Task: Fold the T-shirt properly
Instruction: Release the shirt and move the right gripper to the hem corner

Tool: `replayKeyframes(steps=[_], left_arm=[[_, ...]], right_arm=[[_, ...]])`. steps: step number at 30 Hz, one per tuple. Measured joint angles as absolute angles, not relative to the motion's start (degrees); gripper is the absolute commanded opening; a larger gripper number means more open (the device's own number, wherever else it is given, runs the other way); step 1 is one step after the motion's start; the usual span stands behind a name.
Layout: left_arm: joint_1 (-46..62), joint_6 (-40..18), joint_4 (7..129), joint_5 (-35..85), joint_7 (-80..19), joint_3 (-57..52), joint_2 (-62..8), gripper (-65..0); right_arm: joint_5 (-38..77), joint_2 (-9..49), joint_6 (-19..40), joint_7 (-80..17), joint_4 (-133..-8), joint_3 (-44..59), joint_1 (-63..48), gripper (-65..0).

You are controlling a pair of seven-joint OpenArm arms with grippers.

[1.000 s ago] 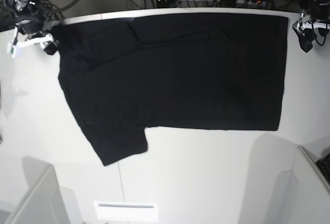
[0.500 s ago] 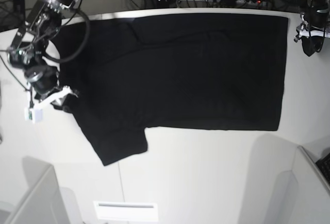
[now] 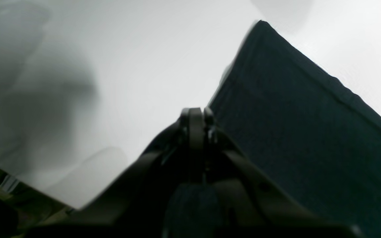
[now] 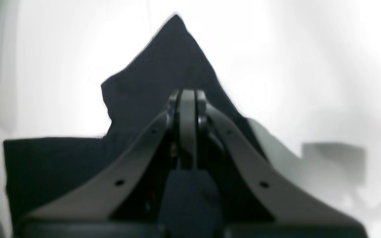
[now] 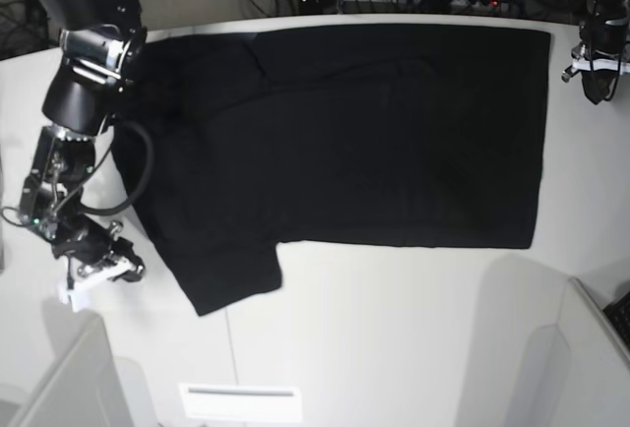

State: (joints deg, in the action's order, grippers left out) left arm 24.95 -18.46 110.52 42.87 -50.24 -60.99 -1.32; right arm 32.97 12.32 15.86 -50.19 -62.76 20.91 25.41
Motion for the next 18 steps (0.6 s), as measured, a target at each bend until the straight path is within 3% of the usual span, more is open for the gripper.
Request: replayKeyframes(steps=[3, 8, 10, 15, 18], left_arm=[[24.95, -18.48, 110.52, 42.89, -50.24, -61.04, -1.3, -65.0], [24.93, -18.48, 110.52, 42.87, -50.24, -61.04, -1.32, -65.0], [24.95, -18.46, 110.52, 42.87, -50.33, -61.04, -1.78, -65.0], [24.95, -18.46, 110.5, 42.83, -50.39, -61.08, -2.11, -65.0], [24.95, -18.48, 110.5, 42.89, -50.37, -61.08, -2.22, -65.0]], right_arm=[[33.01, 14.63, 15.68, -43.62, -53.69, 11.75, 28.91, -62.9], [33.41, 16.05, 15.7, -36.47, -43.07, -1.37, 35.86, -23.4], [33.47, 15.7, 15.92, -33.32, -40.14, -1.76, 37.19, -15.2], [33.12, 15.86, 15.81, -26.22, -28.27, -2.31, 40.75, -14.9], [32.99, 16.03, 15.66, -21.21, -21.63, -7.77, 43.13, -14.9]])
